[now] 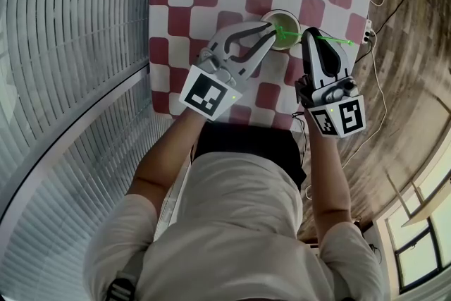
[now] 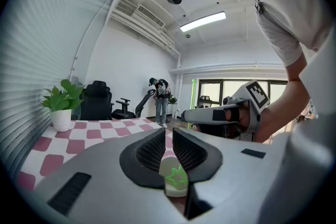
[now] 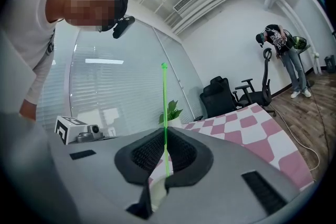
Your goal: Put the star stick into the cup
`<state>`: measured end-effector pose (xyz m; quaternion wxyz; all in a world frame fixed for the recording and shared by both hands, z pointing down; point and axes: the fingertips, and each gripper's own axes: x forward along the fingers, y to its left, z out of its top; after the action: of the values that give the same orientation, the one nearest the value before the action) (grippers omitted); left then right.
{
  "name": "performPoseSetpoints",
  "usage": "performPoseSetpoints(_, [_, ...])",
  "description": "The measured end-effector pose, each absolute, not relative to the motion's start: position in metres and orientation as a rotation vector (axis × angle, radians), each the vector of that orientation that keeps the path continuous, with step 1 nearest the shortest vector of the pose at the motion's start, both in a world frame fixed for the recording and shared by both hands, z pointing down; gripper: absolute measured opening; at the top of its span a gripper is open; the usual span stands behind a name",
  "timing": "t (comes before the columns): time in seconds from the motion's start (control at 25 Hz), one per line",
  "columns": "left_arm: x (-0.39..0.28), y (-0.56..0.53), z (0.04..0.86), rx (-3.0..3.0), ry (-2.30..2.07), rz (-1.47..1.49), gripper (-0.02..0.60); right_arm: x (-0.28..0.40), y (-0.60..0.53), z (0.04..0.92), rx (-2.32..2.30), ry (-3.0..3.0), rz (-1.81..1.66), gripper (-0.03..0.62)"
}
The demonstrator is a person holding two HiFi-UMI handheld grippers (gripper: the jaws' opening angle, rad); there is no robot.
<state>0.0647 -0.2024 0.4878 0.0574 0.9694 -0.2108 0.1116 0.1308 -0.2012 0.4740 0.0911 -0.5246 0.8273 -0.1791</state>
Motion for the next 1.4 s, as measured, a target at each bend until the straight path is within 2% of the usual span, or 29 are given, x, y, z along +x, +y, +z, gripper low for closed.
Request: performPoseSetpoints(1.4, [0.062,-0.209,0.523,2.922,-0.668,0.347,0.067,0.150,-0.210,0.518,-1.616,2.356,-0.696,0.041])
